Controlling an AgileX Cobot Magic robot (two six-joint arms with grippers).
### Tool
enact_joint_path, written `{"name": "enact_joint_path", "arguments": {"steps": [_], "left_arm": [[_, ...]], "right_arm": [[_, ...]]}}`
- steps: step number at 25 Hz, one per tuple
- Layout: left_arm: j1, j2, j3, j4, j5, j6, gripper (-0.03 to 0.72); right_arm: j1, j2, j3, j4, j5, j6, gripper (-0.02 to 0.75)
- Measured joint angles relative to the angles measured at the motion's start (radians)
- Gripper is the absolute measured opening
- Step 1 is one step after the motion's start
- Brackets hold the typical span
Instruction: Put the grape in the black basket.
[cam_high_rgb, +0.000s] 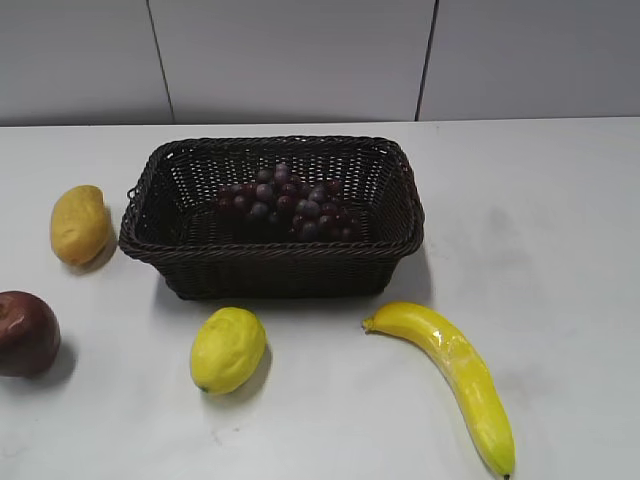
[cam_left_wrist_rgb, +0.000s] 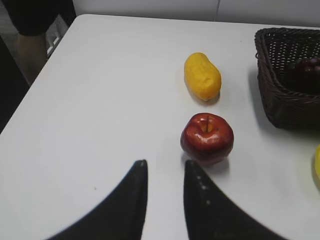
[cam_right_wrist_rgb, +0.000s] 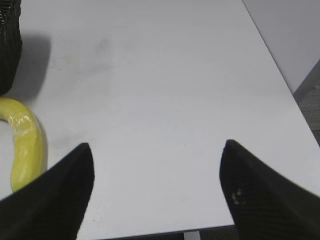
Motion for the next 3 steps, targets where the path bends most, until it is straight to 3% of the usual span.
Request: {"name": "enact_joint_path", "arguments": {"steps": [3], "left_arm": [[0.0,0.0,0.0,0.0,0.0,0.0,0.228]], "right_arm": [[0.0,0.0,0.0,0.001,0.0,0.0,0.593]]}}
